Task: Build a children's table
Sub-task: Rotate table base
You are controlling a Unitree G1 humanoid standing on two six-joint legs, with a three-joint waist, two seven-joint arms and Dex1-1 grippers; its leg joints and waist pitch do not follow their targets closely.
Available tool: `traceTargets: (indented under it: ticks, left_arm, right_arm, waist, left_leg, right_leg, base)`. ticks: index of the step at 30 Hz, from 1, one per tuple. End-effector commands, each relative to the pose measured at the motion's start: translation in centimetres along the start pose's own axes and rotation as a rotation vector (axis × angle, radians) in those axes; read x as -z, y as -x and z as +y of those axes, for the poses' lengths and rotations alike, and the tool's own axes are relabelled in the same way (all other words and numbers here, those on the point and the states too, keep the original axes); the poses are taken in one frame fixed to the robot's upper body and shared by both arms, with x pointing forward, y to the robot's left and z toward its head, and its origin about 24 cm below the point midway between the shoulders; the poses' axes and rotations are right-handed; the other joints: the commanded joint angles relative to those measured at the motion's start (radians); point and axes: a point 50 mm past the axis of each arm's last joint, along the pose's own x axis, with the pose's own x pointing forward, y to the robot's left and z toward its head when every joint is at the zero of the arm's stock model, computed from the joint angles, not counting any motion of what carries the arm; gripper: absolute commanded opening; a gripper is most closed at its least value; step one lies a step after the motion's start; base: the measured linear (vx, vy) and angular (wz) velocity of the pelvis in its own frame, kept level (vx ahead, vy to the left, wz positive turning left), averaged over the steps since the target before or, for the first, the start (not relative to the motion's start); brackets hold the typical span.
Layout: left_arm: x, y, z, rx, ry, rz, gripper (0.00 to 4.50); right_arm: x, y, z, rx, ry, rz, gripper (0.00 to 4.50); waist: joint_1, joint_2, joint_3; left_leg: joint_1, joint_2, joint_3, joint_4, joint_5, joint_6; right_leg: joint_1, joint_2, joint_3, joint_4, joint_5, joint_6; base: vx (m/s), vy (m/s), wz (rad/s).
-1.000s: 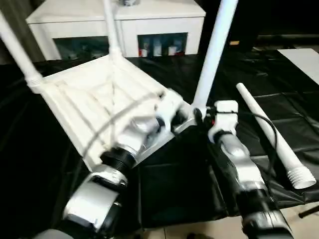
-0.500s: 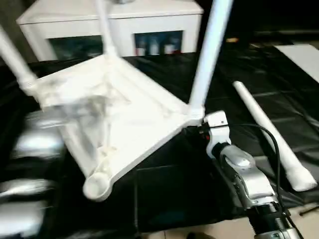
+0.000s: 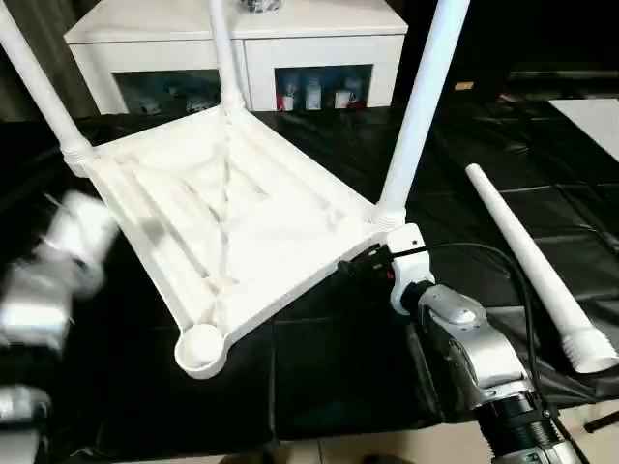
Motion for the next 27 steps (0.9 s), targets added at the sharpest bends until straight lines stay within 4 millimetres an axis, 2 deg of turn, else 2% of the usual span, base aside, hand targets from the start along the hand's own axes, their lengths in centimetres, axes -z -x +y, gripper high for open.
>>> traceTargets:
  ticks: [1,3,4,6,7,8,9,13,15,16,20,23,24,25,26,27]
  left_arm:
    - [-1.1,0.2,-1.8,0.152,-0.045,-0.028,1.72]
    - [-1.8,0.8,-3.4,0.295,-0.071,-0.058,1.72]
    - [-1.8,0.8,-3.4,0.295,-0.071,-0.058,1.72]
    - [-2.1,1.3,-4.3,0.374,-0.078,-0.056,1.72]
    - [-2.3,1.9,-5.1,0.45,-0.129,-0.063,1.72]
    - [-2.3,1.9,-5.1,0.45,-0.129,-0.063,1.72]
    - [-3.0,2.2,-6.0,0.506,-0.154,-0.08,1.72]
    - [-4.5,2.0,-7.3,0.537,-0.172,-0.135,1.72]
    - [-5.4,1.4,-9.0,0.59,-0.174,-0.174,1.72]
    - [-5.6,1.3,-9.3,0.599,-0.183,-0.186,1.72]
    - [-6.8,0.4,-12.0,0.664,-0.196,-0.24,1.72]
    - [-7.3,0.1,-12.9,0.664,-0.196,-0.25,1.72]
    - [-7.9,-0.2,-13.9,0.671,-0.207,-0.277,1.72]
    - [-7.9,-0.2,-13.9,0.671,-0.207,-0.277,1.72]
    - [-8.2,-0.4,-14.3,0.67,-0.215,-0.294,1.72]
    - [-8.3,-0.4,-14.4,0.668,-0.217,-0.298,1.72]
  right_arm:
    - [-0.4,-0.1,-0.1,-0.013,0.008,0.0,4.19]
    - [-0.4,-0.2,-0.3,-0.019,0.012,0.002,4.19]
    - [-0.4,-0.2,-0.3,-0.019,0.012,0.002,4.19]
    - [-0.4,-0.1,-0.4,-0.025,0.015,0.004,4.19]
    - [-0.3,-0.1,-0.5,-0.03,0.018,0.009,4.19]
    - [-0.3,-0.1,-0.5,-0.03,0.018,0.009,4.19]
    - [-0.1,0.0,-0.5,-0.041,0.018,0.016,4.19]
    - [0.0,0.0,-0.5,-0.055,0.02,0.022,4.19]
    - [0.1,-0.1,-0.3,-0.078,0.022,0.022,4.19]
    - [0.1,-0.1,-0.3,-0.083,0.023,0.022,4.19]
    - [0.1,0.1,0.0,-0.127,0.028,0.019,4.19]
    - [0.1,0.2,0.1,-0.148,0.033,0.019,4.19]
    - [0.2,0.3,0.4,-0.172,0.041,0.018,4.19]
    - [0.2,0.3,0.4,-0.172,0.041,0.018,4.19]
    - [0.1,0.4,0.5,-0.188,0.041,0.015,4.19]
    - [0.1,0.4,0.5,-0.191,0.042,0.014,4.19]
  waist:
    - [-0.004,0.014,-0.068]
    - [-0.005,0.015,-0.067]
    - [-0.006,0.015,-0.067]
    - [-0.009,0.011,-0.068]
    - [-0.008,0.01,-0.068]
    - [-0.012,0.009,-0.067]
    - [-0.011,0.007,-0.068]
    - [-0.01,0.007,-0.067]
    - [-0.01,0.012,-0.068]
    - [-0.009,0.009,-0.067]
    - [-0.012,0.005,-0.067]
    - [-0.013,0.002,-0.067]
    - [-0.016,0.006,-0.066]
    - [-0.018,0.003,-0.065]
    - [-0.019,0.009,-0.065]
    - [-0.021,0.006,-0.064]
  left_leg:
    - [0.058,0.082,-0.06,-0.102,-0.496,-0.109]
    - [0.057,0.082,-0.06,-0.104,-0.497,-0.113]
    - [0.052,0.083,-0.062,-0.106,-0.492,-0.113]
    - [0.052,0.081,-0.059,-0.105,-0.484,-0.112]
    - [0.05,0.081,-0.061,-0.105,-0.477,-0.107]
    - [0.046,0.08,-0.06,-0.104,-0.465,-0.101]
    - [0.052,0.079,-0.057,-0.101,-0.456,-0.097]
    - [0.054,0.077,-0.054,-0.095,-0.434,-0.086]
    - [0.054,0.078,-0.056,-0.097,-0.441,-0.089]
    - [0.057,0.077,-0.056,-0.096,-0.452,-0.091]
    - [0.049,0.076,-0.059,-0.096,-0.462,-0.085]
    - [0.05,0.076,-0.061,-0.091,-0.463,-0.076]
    - [0.051,0.076,-0.06,-0.092,-0.47,-0.076]
    - [0.05,0.075,-0.061,-0.091,-0.475,-0.073]
    - [0.051,0.074,-0.062,-0.09,-0.485,-0.071]
    - [0.051,0.074,-0.063,-0.09,-0.49,-0.07]
  right_leg:
    - [0.009,-0.057,0.047,-0.068,-0.371,-0.156]
    - [0.009,-0.055,0.047,-0.066,-0.373,-0.157]
    - [0.013,-0.055,0.046,-0.065,-0.37,-0.155]
    - [0.014,-0.053,0.048,-0.062,-0.358,-0.158]
    - [0.016,-0.056,0.049,-0.064,-0.366,-0.157]
    - [0.017,-0.054,0.051,-0.062,-0.366,-0.157]
    - [0.014,-0.053,0.054,-0.065,-0.369,-0.157]
    - [0.014,-0.051,0.057,-0.069,-0.382,-0.161]
    - [0.016,-0.048,0.055,-0.068,-0.386,-0.156]
    - [0.013,-0.046,0.054,-0.071,-0.392,-0.153]
    - [0.021,-0.051,0.053,-0.075,-0.423,-0.143]
    - [0.019,-0.054,0.051,-0.082,-0.473,-0.131]
    - [0.016,-0.051,0.05,-0.085,-0.481,-0.128]
    - [0.018,-0.05,0.049,-0.087,-0.489,-0.123]
    - [0.017,-0.052,0.048,-0.09,-0.51,-0.116]
    - [0.016,-0.051,0.047,-0.093,-0.521,-0.111]
  base:
    - [0.0,0.0,0.0]
    - [0.0,0.0,0.0]
    - [0.0,0.0,0.0]
    - [0.0,0.0,0.0]
    - [0.0,0.0,0.0]
    - [0.0,0.0,0.0]
    - [0.0,0.0,0.0]
    - [0.0,0.0,0.0]
    - [0.0,0.0,0.0]
    - [0.0,0.0,0.0]
    - [0.0,0.0,0.0]
    - [0.0,0.0,0.0]
    - [0.0,0.0,0.0]
    - [0.0,0.0,0.0]
    - [0.0,0.0,0.0]
    - [0.0,0.0,0.0]
